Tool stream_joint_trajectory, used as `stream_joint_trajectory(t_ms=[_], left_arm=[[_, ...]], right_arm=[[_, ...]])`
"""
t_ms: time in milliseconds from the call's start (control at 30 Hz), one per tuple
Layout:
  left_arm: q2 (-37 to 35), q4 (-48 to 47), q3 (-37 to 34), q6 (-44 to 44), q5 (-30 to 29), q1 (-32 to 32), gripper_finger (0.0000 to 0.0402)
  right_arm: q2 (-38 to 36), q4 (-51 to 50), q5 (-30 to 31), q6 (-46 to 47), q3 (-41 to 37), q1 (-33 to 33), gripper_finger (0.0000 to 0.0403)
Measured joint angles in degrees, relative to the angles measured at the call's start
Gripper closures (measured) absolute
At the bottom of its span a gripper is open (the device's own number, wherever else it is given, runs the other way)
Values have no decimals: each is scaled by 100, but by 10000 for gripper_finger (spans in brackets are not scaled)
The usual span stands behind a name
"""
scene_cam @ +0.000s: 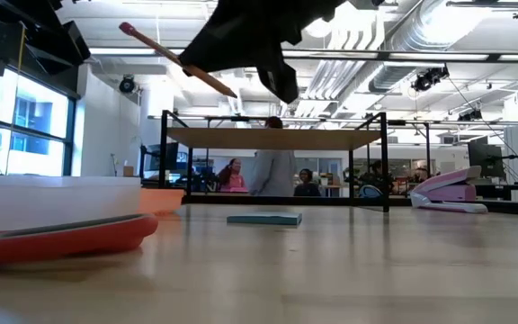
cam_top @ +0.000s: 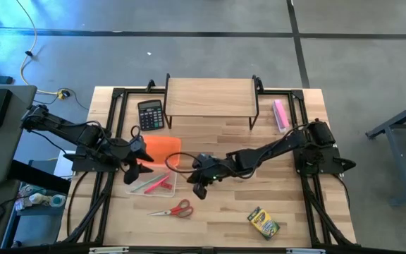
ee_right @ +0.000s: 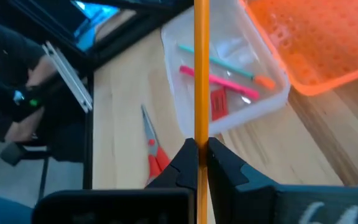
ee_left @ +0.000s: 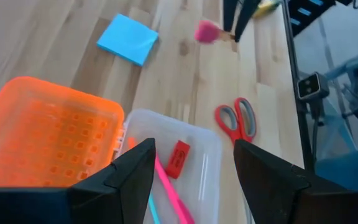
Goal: Pack school essentials
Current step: Put the orange pencil into the supply box
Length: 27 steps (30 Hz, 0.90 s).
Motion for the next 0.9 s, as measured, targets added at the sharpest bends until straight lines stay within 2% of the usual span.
stream_joint_trajectory(t_ms=[167, 433, 667, 900], left_arm=[[0, 0, 0, 38, 63, 0, 192], [0, 80, 0, 379, 84, -14, 192], [0, 1108, 0, 683, 21, -13, 192], [0, 1922, 0, 697, -289, -9, 192]], right_arm=[[4, 46, 5, -23, 76, 3, 400], [5, -129, 127, -633, 692, -17, 400], [4, -134, 322, -1039, 971, -96, 400], [4, -140, 480, -1488, 1446, -124, 400]])
